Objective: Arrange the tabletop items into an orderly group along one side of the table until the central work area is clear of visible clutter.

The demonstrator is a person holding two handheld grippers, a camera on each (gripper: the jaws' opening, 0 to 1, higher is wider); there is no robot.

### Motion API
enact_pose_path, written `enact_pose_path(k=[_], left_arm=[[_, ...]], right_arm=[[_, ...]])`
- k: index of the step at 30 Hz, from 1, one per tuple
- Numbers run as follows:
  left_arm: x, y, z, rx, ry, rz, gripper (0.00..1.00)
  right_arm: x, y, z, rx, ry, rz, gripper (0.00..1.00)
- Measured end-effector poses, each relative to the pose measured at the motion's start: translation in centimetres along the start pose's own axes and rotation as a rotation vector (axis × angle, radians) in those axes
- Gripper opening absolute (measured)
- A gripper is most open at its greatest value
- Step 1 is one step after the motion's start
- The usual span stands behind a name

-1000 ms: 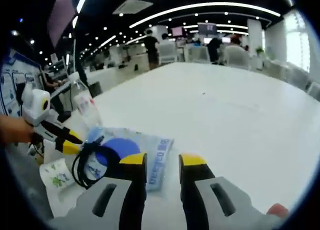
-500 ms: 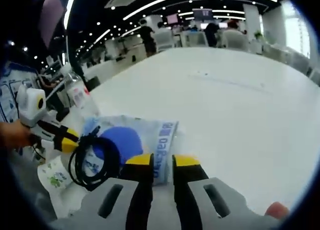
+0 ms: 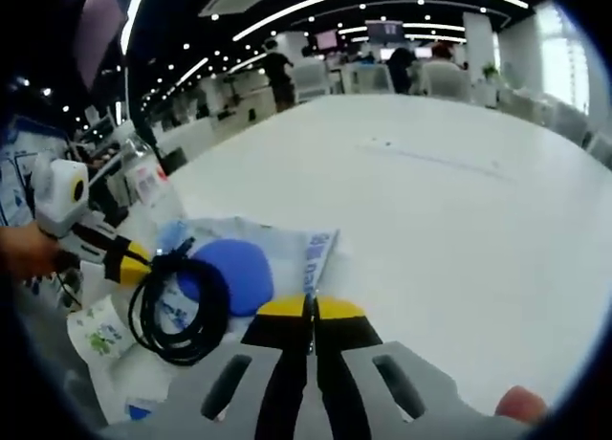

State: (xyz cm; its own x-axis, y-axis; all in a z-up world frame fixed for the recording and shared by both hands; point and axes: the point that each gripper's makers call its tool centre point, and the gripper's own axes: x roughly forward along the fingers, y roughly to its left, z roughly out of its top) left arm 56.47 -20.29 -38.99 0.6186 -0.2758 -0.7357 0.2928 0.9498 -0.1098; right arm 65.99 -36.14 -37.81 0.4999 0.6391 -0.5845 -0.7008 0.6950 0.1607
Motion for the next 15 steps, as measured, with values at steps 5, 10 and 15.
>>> enact_pose_path(k=[5, 10, 15], left_arm=[[0.5, -0.4, 0.6, 0.014, 0.004, -0.012, 0.00], [1.2, -1.4, 1.3, 0.041, 0.013, -0.033, 0.00], [2.1, -2.4, 2.1, 0.075, 0.022, -0.055, 0.00]], right_arm=[[-0.6, -0.5, -0.2, 0.014, 0.001, -0.010, 0.01], [-1.7, -1.8, -0.7, 0.046, -0.004, -0.033, 0.01], [-2.8, -2.9, -1.2, 0.071, -0.009, -0.058, 0.01]])
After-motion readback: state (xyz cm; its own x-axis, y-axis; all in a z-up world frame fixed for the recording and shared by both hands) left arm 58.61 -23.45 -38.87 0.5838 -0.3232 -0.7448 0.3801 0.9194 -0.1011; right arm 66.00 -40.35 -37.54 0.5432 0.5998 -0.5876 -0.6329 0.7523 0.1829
